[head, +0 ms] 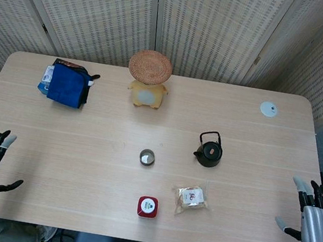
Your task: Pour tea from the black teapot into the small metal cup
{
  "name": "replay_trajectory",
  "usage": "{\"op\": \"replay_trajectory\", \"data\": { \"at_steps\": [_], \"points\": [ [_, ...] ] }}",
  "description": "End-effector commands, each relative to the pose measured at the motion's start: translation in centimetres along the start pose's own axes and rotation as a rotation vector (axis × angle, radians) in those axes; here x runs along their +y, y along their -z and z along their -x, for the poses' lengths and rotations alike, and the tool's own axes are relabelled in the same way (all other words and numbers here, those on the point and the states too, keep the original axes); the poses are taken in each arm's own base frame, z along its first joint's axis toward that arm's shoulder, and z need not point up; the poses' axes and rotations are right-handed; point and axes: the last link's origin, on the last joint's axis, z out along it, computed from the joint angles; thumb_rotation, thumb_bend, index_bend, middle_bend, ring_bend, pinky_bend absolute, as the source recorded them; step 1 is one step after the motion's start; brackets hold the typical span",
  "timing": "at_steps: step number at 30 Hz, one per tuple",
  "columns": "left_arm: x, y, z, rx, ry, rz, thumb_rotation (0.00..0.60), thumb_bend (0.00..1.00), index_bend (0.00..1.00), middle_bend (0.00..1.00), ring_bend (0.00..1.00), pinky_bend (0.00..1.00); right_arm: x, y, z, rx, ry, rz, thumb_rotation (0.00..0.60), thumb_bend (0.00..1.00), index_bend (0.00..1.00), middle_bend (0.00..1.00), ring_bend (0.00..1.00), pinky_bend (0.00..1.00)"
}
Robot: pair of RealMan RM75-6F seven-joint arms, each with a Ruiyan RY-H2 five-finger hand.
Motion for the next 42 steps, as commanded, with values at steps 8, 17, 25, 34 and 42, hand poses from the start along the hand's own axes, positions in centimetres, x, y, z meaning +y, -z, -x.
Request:
{"op": "replay_trajectory", "data": {
  "at_steps": [8, 17, 25, 34, 42],
  "points": [
    [0.2, 0.0, 0.0, 0.008, 0.008, -0.008, 0.504, 0.01, 0.0, 0.0, 0.0, 0.0, -2.0, -2.9, -1.0, 0.005, 0.012, -0.11, 0.6, 0.0, 0.14, 0.22, 0.07, 0.03],
    [0.0, 0.5, -0.4, 0.02, 0.004, -0.025, 0.505, 0.01, 0.0, 0.0, 0.0, 0.0, -6.6, -10.1, -1.2, -0.115, 0.006, -0.235, 0.6, 0.0, 0.21, 0.28, 0.14, 0.03],
    [0.2, 0.4, -0.8, 0.024, -0.001, -0.022, 0.504, 0.01, 0.0, 0.0, 0.0, 0.0, -10.8, -15.7, 0.0, -0.231, 0.022, -0.307, 0.6, 0.0, 0.21, 0.27, 0.13, 0.03],
    [0.1, 0.7, -0.9, 0.024, -0.005, -0.031, 0.503, 0.01, 0.0, 0.0, 0.0, 0.0, -14.7, -19.5, 1.7, -0.3, 0.031, -0.344, 0.595, 0.0, 0.21, 0.2, 0.08, 0.02],
    [-0.1, 0.8, -0.8, 0.022, -0.001, -0.039, 0.502, 0.01, 0.0, 0.0, 0.0, 0.0, -17.3, -21.7, 3.5, -0.351, 0.074, -0.357, 0.59, 0.0, 0.18, 0.17, 0.08, 0.02]
  ]
}}
